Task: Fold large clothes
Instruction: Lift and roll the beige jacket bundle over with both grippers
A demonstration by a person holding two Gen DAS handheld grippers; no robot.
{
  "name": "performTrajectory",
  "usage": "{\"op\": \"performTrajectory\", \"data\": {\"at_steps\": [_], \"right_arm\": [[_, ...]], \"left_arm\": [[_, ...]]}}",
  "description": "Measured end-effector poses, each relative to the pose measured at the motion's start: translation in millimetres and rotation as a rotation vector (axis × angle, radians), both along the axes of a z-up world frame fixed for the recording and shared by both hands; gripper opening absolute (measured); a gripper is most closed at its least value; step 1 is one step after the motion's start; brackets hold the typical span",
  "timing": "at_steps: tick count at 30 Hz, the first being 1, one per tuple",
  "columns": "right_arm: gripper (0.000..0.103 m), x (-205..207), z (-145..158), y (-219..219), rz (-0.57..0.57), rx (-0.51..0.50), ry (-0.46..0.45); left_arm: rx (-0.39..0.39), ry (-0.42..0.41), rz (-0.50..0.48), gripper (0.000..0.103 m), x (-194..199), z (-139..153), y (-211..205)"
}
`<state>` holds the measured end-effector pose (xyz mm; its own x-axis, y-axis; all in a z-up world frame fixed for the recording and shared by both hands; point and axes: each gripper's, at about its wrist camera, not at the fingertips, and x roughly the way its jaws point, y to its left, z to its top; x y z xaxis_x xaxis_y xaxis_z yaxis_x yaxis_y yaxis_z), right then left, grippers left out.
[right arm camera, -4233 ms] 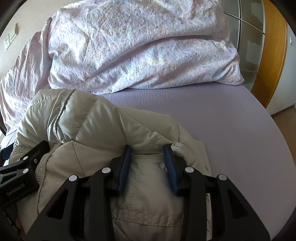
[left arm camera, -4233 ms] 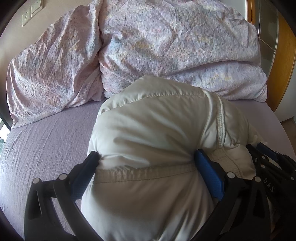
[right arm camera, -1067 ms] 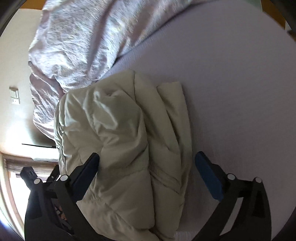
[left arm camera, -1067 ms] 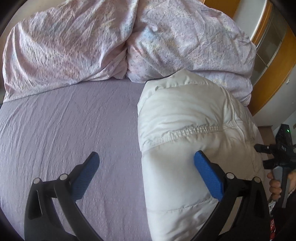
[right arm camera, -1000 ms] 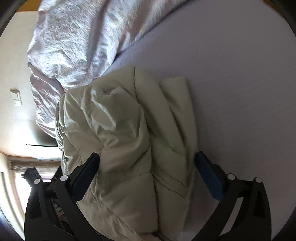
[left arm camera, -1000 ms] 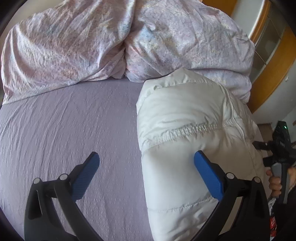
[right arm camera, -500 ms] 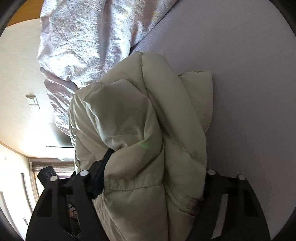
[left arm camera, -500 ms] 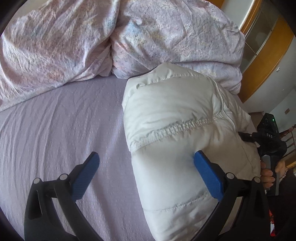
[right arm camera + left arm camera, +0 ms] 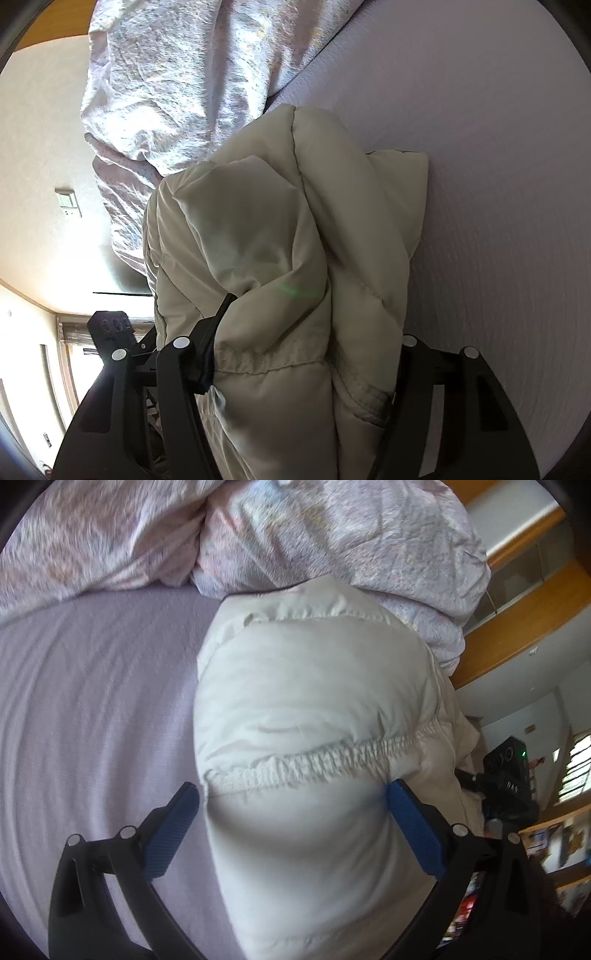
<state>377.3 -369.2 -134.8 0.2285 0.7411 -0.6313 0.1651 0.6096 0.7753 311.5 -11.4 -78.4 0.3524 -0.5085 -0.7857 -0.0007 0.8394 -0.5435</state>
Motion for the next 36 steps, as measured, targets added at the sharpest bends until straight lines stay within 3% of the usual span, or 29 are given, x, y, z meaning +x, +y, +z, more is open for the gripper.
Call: {"op": "performTrajectory", "data": {"at_steps": [7,13,24,36], "right_arm": [[0.064,0,-3,-7,-0.011,0.011,0.004],[0.055,1,-1,-5,-0.004,0.042,-0.023],[0.048,39,8,73,0.103,0.146,-0.075],[0.047,79,14,157,0.212,0.067,-0.084]], "left_arm": [[-0.102,0.022,0.043,0.100,2,-14,6],[-0.141,0.020,0.054,0.080,-2,-6,24],[-0.087,-0.020,0.187,0.076,-1,25,101],[-0.024,-0.024,0.329,0.077,18,19,177]]}}
